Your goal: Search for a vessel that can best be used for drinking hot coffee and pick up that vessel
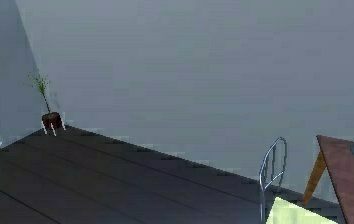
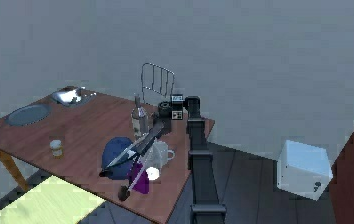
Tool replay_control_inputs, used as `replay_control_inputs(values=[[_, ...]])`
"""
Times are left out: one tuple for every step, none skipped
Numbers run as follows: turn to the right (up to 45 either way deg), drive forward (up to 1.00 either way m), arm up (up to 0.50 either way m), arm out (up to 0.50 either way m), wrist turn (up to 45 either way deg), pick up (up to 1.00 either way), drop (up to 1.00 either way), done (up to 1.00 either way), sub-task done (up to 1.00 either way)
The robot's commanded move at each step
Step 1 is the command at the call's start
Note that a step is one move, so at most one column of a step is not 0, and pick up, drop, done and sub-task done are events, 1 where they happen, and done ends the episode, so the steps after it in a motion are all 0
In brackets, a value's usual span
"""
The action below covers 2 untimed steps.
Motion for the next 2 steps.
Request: replay_control_inputs(values=[[0.0, 0.00, 0.00, 0.00, 45.0, 0.00, 0.00, 0.00, 0.00], [0.0, 0.00, 0.00, 0.00, 45.0, 0.00, 0.00, 0.00, 0.00]])
